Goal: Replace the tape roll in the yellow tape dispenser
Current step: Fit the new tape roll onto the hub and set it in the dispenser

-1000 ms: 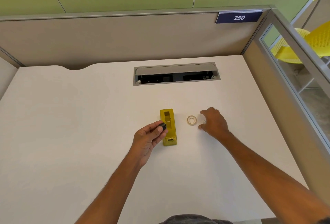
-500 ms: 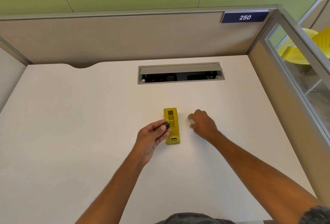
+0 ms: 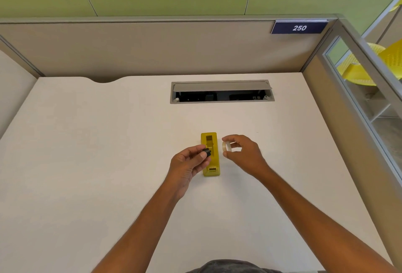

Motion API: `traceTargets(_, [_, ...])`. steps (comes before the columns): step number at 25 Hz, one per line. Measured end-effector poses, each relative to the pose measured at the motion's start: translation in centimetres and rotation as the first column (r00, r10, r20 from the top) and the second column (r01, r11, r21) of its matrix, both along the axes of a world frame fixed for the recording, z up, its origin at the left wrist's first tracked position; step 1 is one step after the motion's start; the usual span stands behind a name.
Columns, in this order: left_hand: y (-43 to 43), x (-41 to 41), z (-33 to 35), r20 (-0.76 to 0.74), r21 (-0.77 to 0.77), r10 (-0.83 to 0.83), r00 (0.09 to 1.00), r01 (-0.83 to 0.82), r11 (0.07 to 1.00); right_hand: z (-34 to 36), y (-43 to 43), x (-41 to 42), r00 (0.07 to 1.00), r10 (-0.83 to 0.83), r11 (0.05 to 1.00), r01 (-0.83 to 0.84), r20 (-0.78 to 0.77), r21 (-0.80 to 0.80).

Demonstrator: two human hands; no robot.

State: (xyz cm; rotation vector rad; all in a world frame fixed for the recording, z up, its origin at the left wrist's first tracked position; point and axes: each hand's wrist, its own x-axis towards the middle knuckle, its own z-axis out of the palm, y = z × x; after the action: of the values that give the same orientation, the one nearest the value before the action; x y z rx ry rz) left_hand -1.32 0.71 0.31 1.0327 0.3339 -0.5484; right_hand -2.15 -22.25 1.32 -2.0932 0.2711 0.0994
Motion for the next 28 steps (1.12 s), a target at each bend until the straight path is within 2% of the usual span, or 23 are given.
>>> traceTargets(3, [-0.1, -0.2, 0.4, 0.036, 0.017, -0.020, 0.999, 0.020, 1.000, 1.7, 0.8, -1.3, 1.000, 0.005, 0.982, -0.003, -0.008, 0.189])
traceTargets(7, [-0.3, -0.5, 0.7, 0.055, 0.036, -0.026, 0.998, 0.024, 0.999, 3.0, 1.7, -2.1, 0.998, 0.062, 0.950, -0.056, -0.010, 0.307])
traceTargets(17, [-0.2, -0.7, 1.3, 0.095, 0.048, -0.058, 0.994, 0.054, 0.997, 3.7, 2.2, -2.3, 0.991, 0.137, 0.931, -0.128, -0.004, 0.342])
traceTargets(28, [-0.6, -1.1, 1.6, 0.132, 0.158, -0.075, 0.988, 0.053, 0.986, 3.8, 2.5, -2.2, 0.988, 0.152, 0.923, -0.143, 0.002, 0.358])
